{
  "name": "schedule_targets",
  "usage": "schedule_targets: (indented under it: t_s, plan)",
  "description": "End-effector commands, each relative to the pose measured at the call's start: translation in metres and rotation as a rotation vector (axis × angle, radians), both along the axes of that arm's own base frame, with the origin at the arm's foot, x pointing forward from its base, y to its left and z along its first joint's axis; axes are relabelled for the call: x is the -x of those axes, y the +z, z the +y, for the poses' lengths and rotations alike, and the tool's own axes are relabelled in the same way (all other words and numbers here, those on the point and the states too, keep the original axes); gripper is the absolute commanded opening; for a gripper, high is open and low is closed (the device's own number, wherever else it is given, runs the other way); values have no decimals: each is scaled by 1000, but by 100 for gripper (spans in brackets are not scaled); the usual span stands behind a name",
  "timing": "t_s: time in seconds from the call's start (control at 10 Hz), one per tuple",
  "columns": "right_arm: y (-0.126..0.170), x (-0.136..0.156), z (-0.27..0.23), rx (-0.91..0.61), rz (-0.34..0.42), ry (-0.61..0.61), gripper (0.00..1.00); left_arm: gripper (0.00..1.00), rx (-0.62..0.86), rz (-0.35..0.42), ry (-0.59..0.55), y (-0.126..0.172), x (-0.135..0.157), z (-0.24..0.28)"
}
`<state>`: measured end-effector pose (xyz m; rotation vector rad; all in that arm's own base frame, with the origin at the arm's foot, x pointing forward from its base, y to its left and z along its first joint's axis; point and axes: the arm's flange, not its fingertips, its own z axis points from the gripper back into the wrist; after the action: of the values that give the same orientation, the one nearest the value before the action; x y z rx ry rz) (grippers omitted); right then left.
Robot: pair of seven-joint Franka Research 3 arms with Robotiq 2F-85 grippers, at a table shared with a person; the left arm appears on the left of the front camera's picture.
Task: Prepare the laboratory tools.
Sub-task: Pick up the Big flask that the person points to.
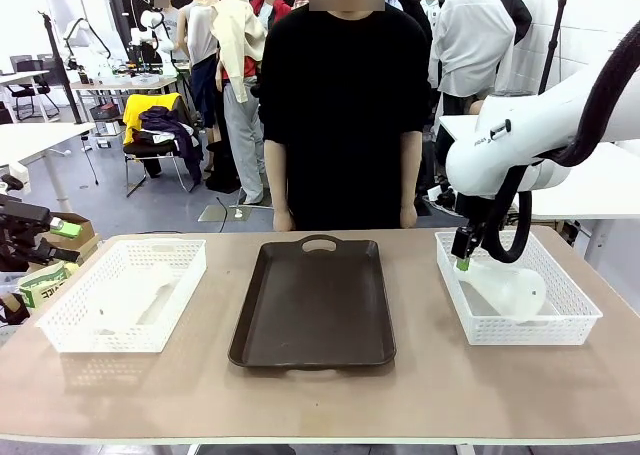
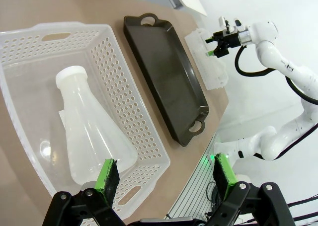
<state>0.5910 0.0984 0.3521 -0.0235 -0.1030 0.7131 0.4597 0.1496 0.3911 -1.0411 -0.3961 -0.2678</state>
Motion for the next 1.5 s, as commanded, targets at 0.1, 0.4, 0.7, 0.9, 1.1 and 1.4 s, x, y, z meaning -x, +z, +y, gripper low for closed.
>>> schedule_targets:
  t_s: [0.1,0.4,0.7,0.9,1.1,1.4]
  plan:
    - [-12,-13,2,0,43,-21,100,100,-6,-1,-3,1,1,1]
    - [-22,-14,3,16,51,-16,100,100,-6,-1,-3,1,1,1]
    - [-28,-13,3,20,56,-16,84,100,-6,-1,-3,1,1,1]
    - [-33,-13,1,24,69,-26,51,100,-6,-1,-3,1,1,1]
    - [-36,-14,-1,23,77,-35,17,100,-6,-1,-3,1,1,1]
    - [-41,-13,-7,20,97,-53,0,100,-6,-1,-3,1,1,1]
